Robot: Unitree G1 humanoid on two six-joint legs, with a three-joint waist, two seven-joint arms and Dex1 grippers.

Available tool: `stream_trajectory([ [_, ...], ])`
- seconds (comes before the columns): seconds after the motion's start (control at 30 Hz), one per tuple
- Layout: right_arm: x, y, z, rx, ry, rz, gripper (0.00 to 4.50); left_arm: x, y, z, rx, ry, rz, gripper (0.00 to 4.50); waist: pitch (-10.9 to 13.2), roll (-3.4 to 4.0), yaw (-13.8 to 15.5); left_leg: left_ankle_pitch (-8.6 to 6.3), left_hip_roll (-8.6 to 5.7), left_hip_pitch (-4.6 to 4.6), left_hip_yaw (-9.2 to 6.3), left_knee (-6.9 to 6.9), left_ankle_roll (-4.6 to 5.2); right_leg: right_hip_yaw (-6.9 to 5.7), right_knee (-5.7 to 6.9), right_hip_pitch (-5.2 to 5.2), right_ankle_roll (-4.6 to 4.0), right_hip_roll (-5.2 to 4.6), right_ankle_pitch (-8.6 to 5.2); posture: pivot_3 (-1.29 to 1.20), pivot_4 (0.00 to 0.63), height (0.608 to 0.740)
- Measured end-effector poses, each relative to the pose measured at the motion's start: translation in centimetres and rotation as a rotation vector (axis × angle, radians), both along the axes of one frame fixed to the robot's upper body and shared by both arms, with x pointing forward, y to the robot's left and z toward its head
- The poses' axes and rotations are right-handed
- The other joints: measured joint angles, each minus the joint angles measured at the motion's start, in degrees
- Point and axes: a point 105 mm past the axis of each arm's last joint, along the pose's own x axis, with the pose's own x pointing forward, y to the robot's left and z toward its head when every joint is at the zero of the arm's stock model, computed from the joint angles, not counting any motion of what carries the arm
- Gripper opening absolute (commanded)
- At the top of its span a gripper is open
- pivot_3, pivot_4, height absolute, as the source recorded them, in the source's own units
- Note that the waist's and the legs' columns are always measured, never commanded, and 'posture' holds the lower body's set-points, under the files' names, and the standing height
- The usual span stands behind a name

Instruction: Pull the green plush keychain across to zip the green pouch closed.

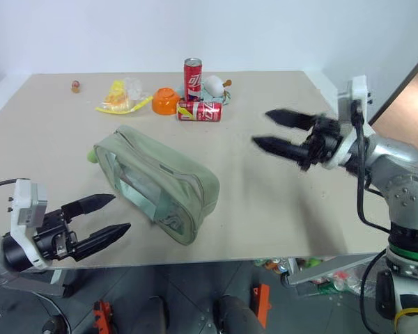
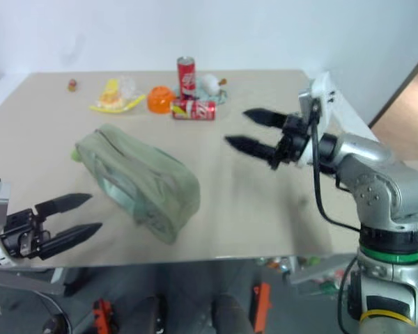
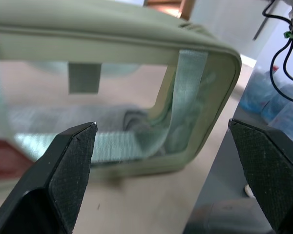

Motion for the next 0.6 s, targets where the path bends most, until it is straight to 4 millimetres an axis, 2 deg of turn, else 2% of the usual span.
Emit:
stream_trajectory([
  [0.1, -0.8, 1.8, -2.8, -0.01, 0.096, 0.043, 4.49, 0.3, -0.6, -0.3, 0.001, 0.002, -0.018, 4.47, 0.0, 0.04, -0.1, -0.03, -0.03, -0.08, 0.04, 0.06, -0.02, 0.09, 0.0, -0.08, 0.22, 0.01, -0.05, 0.0, 0.15, 0.74],
  [0.53, 1.2, 4.7, -5.4, 0.042, 0.125, 0.044, 4.49, 0.8, -1.3, -0.1, 0.005, -0.028, -0.031, 4.47, 0.0, 0.03, -0.1, -0.01, -0.01, -0.03, 0.09, 0.13, -0.01, 0.12, 0.0, -0.05, 0.05, 0.03, -0.04, 0.0, 0.15, 0.74],
  [0.6, 1.3, 5.2, -6.0, 0.041, 0.14, 0.057, 3.96, 0.8, -1.3, -0.1, 0.001, -0.036, -0.03, 4.5, 0.0, 0.03, -0.1, -0.01, -0.01, -0.04, 0.08, 0.11, -0.01, 0.12, 0.0, -0.06, 0.15, 0.04, 0.0, 0.0, 0.15, 0.74],
])
